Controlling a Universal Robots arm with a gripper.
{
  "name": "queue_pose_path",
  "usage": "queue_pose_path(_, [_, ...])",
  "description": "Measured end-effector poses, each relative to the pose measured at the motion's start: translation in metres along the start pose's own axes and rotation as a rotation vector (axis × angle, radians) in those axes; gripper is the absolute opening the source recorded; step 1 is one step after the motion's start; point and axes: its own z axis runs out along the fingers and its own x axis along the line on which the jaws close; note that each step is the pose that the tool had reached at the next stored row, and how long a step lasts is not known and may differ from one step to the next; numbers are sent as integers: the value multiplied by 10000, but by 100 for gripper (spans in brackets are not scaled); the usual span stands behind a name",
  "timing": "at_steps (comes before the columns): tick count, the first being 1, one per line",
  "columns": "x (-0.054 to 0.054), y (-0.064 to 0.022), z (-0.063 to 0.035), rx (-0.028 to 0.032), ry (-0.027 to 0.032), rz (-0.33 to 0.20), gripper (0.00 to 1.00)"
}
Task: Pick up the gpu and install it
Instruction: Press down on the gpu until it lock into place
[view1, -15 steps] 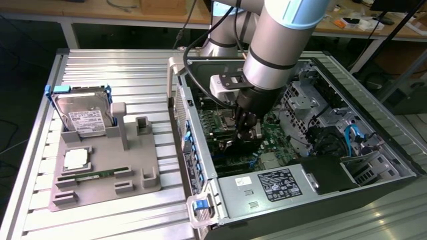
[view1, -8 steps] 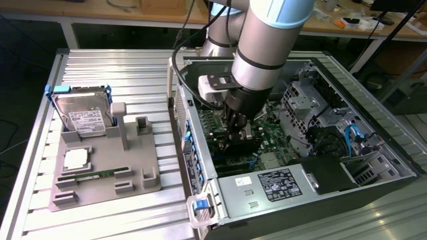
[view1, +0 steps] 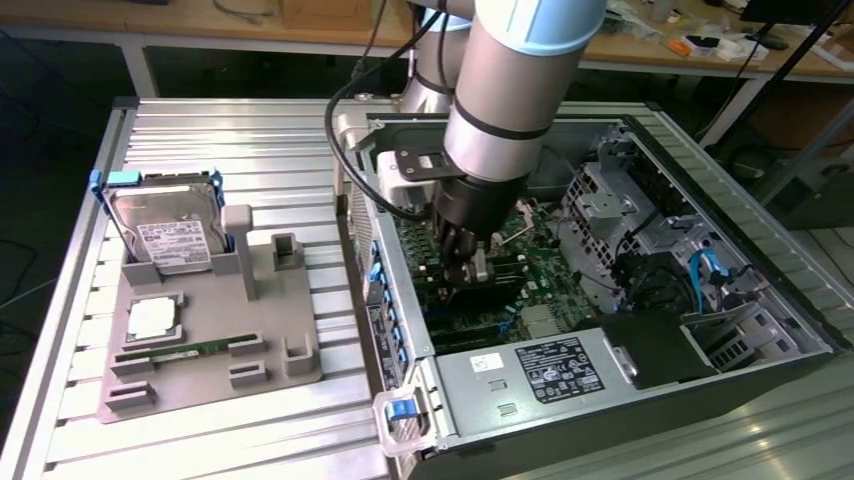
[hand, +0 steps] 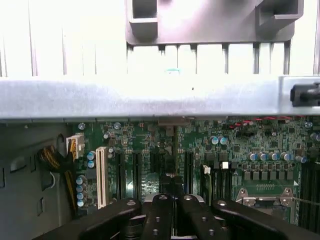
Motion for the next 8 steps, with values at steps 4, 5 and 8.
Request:
queue_pose_path(4, [0, 83, 0, 9, 1, 0, 11])
queue_pose_path(5, [0, 105, 0, 11, 1, 0, 11])
queue_pose_path(8, [0, 172, 3, 18, -1, 1, 11])
